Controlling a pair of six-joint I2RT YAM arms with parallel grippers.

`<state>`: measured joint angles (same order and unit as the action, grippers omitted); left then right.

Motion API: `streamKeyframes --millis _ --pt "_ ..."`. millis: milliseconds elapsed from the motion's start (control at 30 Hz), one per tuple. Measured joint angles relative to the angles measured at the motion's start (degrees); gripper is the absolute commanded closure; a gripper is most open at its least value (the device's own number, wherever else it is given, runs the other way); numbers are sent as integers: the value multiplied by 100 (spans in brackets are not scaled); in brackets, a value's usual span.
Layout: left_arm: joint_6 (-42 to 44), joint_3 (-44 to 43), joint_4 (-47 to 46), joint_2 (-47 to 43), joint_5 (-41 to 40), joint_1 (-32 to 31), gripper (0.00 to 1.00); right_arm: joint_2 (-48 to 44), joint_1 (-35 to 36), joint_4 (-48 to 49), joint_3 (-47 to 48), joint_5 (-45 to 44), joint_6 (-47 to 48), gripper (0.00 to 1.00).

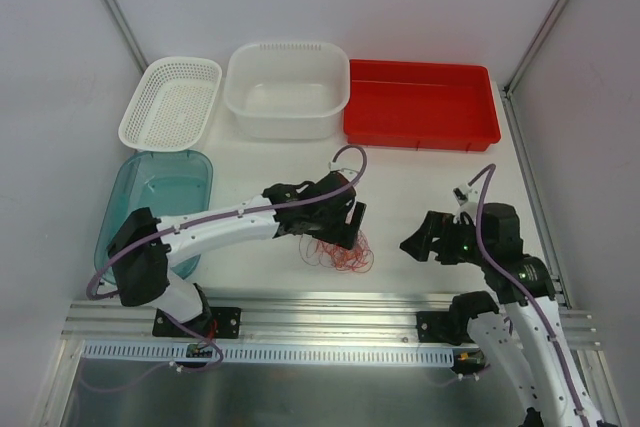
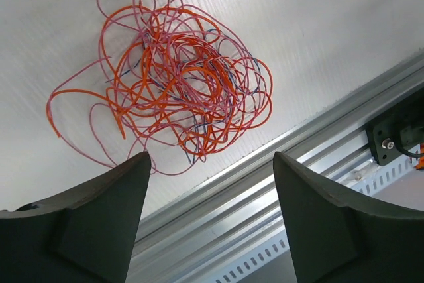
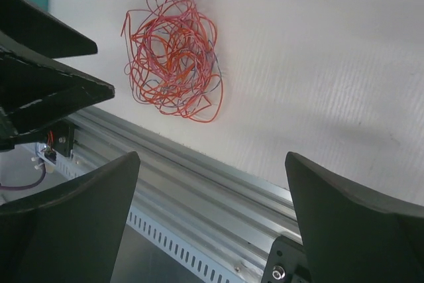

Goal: Untangle the cables

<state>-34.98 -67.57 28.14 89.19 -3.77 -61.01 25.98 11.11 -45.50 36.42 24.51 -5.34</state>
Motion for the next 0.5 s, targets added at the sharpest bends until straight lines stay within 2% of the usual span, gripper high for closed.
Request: streamKeyframes --millis 167,433,500 --pt "-20 271 -9 -442 -173 111 26 658 730 511 -98 -282 -190 2" --pt "-107 669 61 -293 -170 557 32 2332 2588 1495 -28 -1447 -612 1" --pt "-122 669 42 -179 -164 560 36 2688 2973 1668 85 -1725 -693 5"
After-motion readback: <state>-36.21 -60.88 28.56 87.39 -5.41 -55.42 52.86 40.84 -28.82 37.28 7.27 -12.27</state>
